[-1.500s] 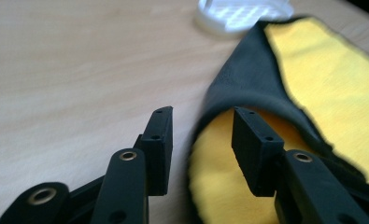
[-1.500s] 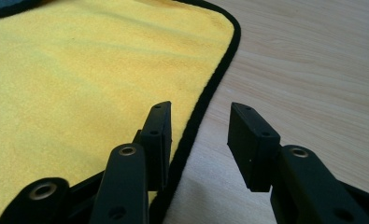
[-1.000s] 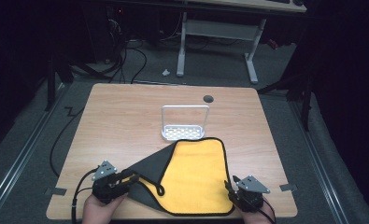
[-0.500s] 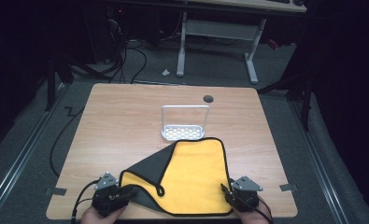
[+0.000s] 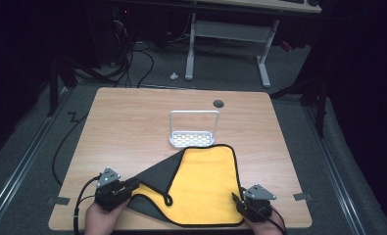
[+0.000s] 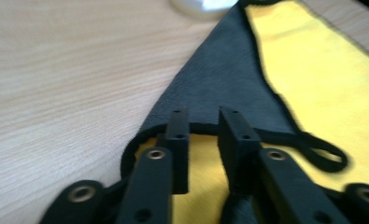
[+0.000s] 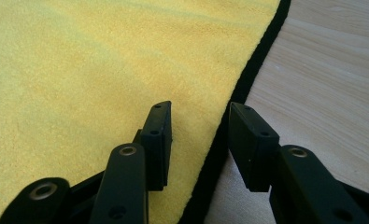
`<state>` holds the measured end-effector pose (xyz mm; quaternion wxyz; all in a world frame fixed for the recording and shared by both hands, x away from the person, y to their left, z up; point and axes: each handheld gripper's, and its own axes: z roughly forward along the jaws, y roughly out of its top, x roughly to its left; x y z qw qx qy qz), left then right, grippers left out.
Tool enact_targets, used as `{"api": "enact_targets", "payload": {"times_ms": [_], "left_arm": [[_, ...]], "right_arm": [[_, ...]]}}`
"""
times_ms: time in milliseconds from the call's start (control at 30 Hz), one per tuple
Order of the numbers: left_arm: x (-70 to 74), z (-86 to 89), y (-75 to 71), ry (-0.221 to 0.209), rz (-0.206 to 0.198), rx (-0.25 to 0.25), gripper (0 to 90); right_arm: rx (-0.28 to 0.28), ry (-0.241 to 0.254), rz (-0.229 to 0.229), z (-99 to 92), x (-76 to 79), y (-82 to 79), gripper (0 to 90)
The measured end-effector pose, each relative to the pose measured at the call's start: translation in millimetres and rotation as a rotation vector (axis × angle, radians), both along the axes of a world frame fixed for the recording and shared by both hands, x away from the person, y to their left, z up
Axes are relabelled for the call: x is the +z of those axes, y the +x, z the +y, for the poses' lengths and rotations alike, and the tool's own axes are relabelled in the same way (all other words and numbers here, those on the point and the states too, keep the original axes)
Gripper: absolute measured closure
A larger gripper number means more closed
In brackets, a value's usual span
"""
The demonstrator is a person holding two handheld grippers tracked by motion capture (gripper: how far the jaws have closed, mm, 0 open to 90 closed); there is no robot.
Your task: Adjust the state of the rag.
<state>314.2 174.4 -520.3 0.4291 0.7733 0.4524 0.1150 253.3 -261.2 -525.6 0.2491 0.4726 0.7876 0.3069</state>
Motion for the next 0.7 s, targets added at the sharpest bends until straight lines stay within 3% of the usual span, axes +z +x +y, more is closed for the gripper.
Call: {"api": "enact_targets", "payload": {"times_ms": [67, 133, 267, 333, 467, 533, 633, 700], "left_arm": [[-10.5, -2.0, 0.9, 0.03, 0.044, -0.013, 82.1], [-13.4, 2.1, -5.1, -0.001, 0.051, -0.024, 82.4], [-7.1, 9.4, -23.5, 0.008, 0.077, -0.072, 80.0], [-5.1, 16.9, -37.9, -0.025, 0.096, -0.085, 77.2], [-5.3, 26.4, -63.4, -0.002, 0.093, -0.081, 72.9], [-5.5, 31.4, -68.2, -0.008, 0.081, -0.061, 70.5], [-3.4, 29.6, -58.6, -0.02, 0.068, -0.068, 69.6], [-0.8, 20.3, -44.0, 0.005, 0.049, -0.073, 68.5]], "right_arm": [[-0.003, 0.005, 0.0, -0.2, -0.3, -0.1, 60.6], [-0.001, 0.006, 0.0, -0.6, -0.3, -0.1, 60.6], [0.004, 0.006, -0.001, -1.2, -0.4, 0.7, 60.6], [0.0, 0.006, 0.001, -0.7, -0.3, 0.3, 60.5], [-0.003, 0.002, 0.002, 0.0, 0.0, 0.0, 60.6], [-0.002, -0.001, 0.001, 0.1, 0.0, 0.0, 60.6], [-0.004, -0.001, 0.003, 0.2, 0.1, 0.2, 60.6], [-0.003, 0.0, 0.004, 0.2, 0.2, 0.5, 60.6]]}}
